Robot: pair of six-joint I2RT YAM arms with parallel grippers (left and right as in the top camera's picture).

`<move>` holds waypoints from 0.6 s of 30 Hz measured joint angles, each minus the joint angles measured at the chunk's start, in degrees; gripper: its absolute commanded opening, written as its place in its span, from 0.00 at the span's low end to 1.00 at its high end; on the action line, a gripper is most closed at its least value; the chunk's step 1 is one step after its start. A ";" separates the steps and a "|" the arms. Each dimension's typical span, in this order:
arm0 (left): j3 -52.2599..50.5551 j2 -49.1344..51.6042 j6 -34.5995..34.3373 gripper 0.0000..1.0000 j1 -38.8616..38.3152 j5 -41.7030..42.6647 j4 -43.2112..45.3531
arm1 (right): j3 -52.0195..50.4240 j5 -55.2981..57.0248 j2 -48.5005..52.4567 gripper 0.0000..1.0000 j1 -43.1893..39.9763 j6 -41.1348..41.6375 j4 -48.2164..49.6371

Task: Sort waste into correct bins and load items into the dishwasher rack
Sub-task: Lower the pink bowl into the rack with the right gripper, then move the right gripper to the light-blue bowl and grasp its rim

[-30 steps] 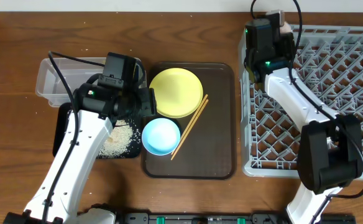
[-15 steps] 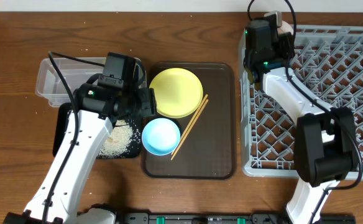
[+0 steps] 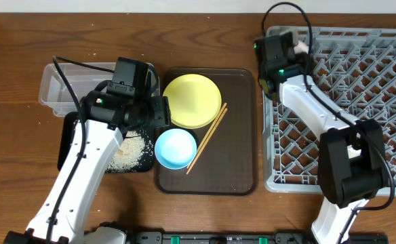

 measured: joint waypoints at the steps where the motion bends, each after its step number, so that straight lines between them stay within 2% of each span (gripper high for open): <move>1: 0.00 0.00 0.00 0.64 0.00 0.02 0.00 | -0.09 -1.38 -0.35 0.75 -0.02 1.27 -1.97; 2: 0.00 0.00 0.00 0.64 0.00 0.00 0.00 | -0.20 -2.64 -0.83 0.86 -0.04 2.08 -3.63; 3: 0.00 0.00 0.00 0.65 0.00 0.00 0.00 | -0.26 -4.22 -1.51 0.90 -0.04 2.99 -5.03; 7: 0.00 0.00 0.00 0.65 0.00 0.00 -0.09 | -0.42 -11.19 -5.79 0.98 -0.04 4.83 -9.60; 12: 0.00 0.00 0.00 0.65 0.00 -2.47 -3.45 | -0.42 -23.96 -13.31 0.99 -0.04 5.75 -12.22; 18: 0.00 0.00 -1.68 0.64 0.48 -10.91 -8.92 | -0.42 -52.17 -18.49 0.99 0.20 5.77 -12.68</move>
